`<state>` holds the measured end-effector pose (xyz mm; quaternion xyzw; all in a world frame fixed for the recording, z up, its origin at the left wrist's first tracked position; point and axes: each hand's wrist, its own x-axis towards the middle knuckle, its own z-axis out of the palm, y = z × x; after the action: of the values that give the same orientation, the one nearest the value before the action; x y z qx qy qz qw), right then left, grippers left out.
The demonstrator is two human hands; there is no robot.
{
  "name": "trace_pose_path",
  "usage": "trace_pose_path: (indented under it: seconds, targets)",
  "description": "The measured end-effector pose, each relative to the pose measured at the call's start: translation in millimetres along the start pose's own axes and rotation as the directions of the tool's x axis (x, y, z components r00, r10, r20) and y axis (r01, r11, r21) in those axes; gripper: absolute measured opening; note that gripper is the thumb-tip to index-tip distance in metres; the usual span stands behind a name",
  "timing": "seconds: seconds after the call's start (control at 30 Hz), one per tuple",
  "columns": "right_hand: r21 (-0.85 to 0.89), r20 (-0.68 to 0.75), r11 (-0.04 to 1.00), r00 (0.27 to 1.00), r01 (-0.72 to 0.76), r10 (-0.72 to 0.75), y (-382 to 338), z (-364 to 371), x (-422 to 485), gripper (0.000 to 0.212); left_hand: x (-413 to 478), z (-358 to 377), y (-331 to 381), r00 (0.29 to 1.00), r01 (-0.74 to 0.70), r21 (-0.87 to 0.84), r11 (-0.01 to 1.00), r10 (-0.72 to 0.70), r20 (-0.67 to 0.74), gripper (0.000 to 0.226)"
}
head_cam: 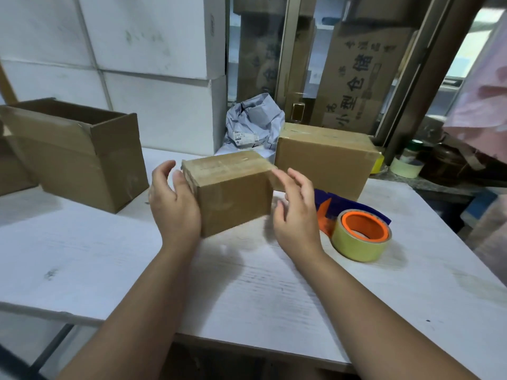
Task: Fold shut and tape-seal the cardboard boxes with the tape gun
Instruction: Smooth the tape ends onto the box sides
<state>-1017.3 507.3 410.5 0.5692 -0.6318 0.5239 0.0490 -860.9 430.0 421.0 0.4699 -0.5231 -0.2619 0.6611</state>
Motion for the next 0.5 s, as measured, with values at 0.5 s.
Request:
trace_pose_path:
  seconds: [0.5]
  targets:
    - [0.113, 0.096, 0.993, 0.995, -0.028, 0.017, -4.9, -2.6, -7.8, 0.033, -11.3, 3.3, 3.2, 0.927, -0.263, -0.014, 0.965, 0.257, 0.273, 0.020]
